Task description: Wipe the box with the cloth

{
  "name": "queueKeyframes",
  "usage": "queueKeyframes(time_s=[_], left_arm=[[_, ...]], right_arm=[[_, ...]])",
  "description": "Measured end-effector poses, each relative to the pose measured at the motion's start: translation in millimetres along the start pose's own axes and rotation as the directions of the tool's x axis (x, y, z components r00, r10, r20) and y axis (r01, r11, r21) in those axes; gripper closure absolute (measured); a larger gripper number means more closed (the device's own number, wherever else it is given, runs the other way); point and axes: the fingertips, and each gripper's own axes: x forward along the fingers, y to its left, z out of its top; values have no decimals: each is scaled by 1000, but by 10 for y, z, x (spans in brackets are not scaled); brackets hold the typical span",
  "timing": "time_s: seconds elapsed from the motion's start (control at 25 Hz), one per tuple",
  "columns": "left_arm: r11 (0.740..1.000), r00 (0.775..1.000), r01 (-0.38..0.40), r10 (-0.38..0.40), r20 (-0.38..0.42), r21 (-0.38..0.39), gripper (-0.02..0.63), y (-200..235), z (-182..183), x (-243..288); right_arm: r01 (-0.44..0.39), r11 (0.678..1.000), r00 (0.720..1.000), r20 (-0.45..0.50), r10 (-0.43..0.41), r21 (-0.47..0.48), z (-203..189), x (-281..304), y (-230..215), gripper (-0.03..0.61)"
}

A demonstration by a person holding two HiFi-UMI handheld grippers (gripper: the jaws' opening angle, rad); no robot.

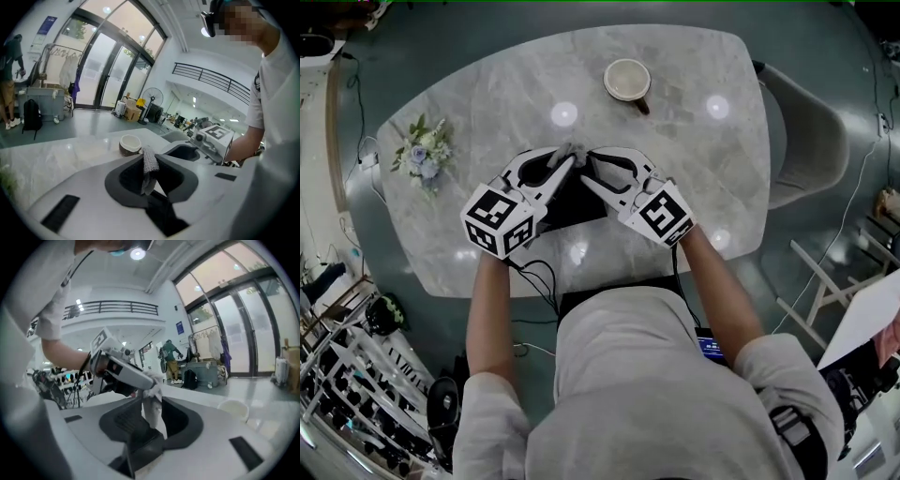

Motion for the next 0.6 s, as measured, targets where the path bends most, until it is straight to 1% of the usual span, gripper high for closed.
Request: queueKeyframes(time_s=[0.04, 0.08, 0.12, 0.2, 0.28, 0.36, 0.48, 0.6], left_arm=[[1000, 1000, 6, -5, -23, 30, 549, 58, -9, 16], [998, 999, 12, -9, -44, 54, 549, 125, -16, 42], [997, 998, 18, -14, -61, 71, 549, 197, -21, 79], [997, 996, 34, -28, -82, 74, 549, 334, -24, 189], [997, 993, 61, -56, -103, 41, 549, 443, -55, 345], [996, 985, 94, -92, -145, 11, 549, 499, -153, 518], [986, 960, 160, -166, -224, -45, 549, 483, -367, 716], [972, 936, 209, -230, -265, -106, 549, 443, -492, 781]], right_arm=[[23, 998, 1000, 13, -24, 55, -13, -52, -64, 436], [60, 994, 998, 13, -62, 86, -46, -101, -141, 457], [103, 990, 995, -2, -103, 99, -105, -142, -215, 490], [175, 980, 984, -61, -170, 93, -282, -197, -322, 505], [214, 972, 972, -116, -203, 92, -448, -234, -379, 506], [232, 965, 967, -140, -215, 122, -554, -266, -405, 508], [243, 956, 965, -145, -220, 162, -615, -283, -427, 509], [242, 955, 964, -156, -217, 169, -640, -256, -451, 509]])
